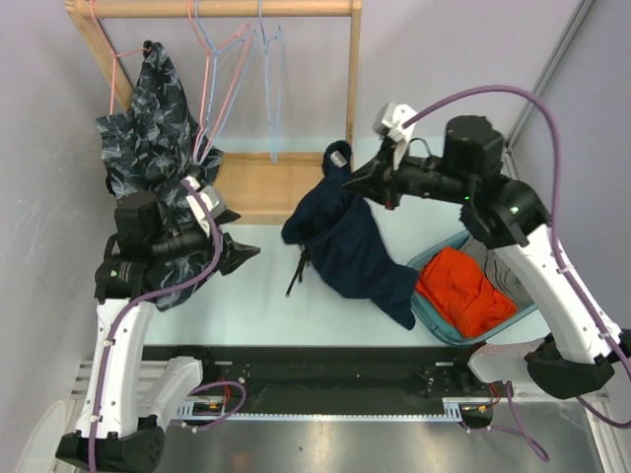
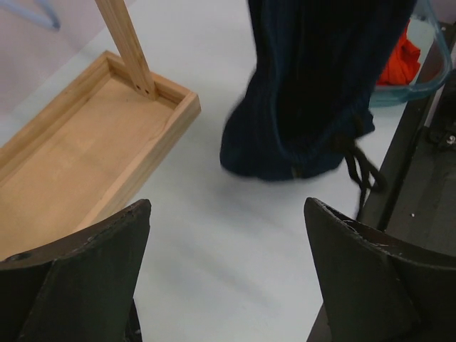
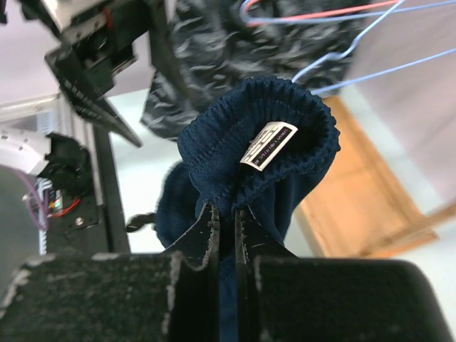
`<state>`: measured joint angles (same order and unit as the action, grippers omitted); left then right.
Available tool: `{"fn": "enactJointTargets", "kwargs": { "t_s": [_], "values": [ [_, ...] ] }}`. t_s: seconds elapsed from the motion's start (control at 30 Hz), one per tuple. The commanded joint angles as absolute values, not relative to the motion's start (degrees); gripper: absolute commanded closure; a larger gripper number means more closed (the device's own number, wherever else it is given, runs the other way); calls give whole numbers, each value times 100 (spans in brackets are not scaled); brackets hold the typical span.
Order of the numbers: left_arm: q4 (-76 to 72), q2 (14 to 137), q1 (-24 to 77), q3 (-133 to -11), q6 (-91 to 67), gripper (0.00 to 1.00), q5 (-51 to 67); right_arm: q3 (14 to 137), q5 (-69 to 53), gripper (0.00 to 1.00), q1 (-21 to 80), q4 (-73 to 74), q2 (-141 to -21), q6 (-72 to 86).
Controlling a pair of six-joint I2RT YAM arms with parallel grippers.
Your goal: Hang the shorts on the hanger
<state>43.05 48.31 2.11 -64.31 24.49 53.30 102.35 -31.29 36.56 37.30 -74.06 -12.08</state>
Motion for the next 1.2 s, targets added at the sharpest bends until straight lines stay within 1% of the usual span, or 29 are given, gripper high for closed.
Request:
{"fn": "enactJointTargets", "kwargs": {
  "t_s": [0.0,0.17,0.33,0.43,0.47,0.57,0.67,0.73,0.8,0.87,0.97,1.07,1.13,1.17],
  "values": [
    [3192,4720,413,-6530,1514,10,5511,10073,-3067,100,4173,2830,-7585,-1344],
    [3102,4746,869,-6539,1380,11,5458,9949,-2962,100,4552,2558,-7875,-1398],
    [3182,4755,1168,-6258,1450,12,5379,9818,-2821,100,4763,2242,-8103,-1327],
    [2919,4834,1213,-6109,1284,16,5169,9756,-2847,100,4816,2127,-8200,-1257],
    [2831,4904,1213,-6074,1170,19,5072,9738,-2882,100,4843,2101,-8218,-1248],
    [2532,5036,1222,-5986,1020,26,4729,9624,-2944,100,4904,2057,-8226,-1257],
    [2338,5036,1222,-5915,1020,28,4492,9554,-3023,100,4922,2083,-8235,-1274],
    [2224,4984,1222,-5810,1028,28,4421,9528,-3041,100,4939,2092,-8235,-1292],
    [2258,4966,1222,-5766,1107,29,4543,9501,-3015,100,4948,2074,-8227,-1309],
    [2434,5027,1222,-5783,1247,36,4921,9483,-2936,100,4948,2048,-8253,-1318],
    [2750,5080,1257,-5775,1301,39,5263,9422,-2883,100,4948,1978,-8279,-1336],
    [2883,5098,1458,-5678,1353,37,5151,9361,-2953,100,4948,1890,-8323,-1301],
    [2787,5124,1582,-5581,1310,37,5072,9325,-3014,100,4948,1855,-8332,-1275],
    [2717,5159,1617,-5564,1240,44,4993,9273,-3032,100,4948,1846,-8332,-1266]
  ]
}}
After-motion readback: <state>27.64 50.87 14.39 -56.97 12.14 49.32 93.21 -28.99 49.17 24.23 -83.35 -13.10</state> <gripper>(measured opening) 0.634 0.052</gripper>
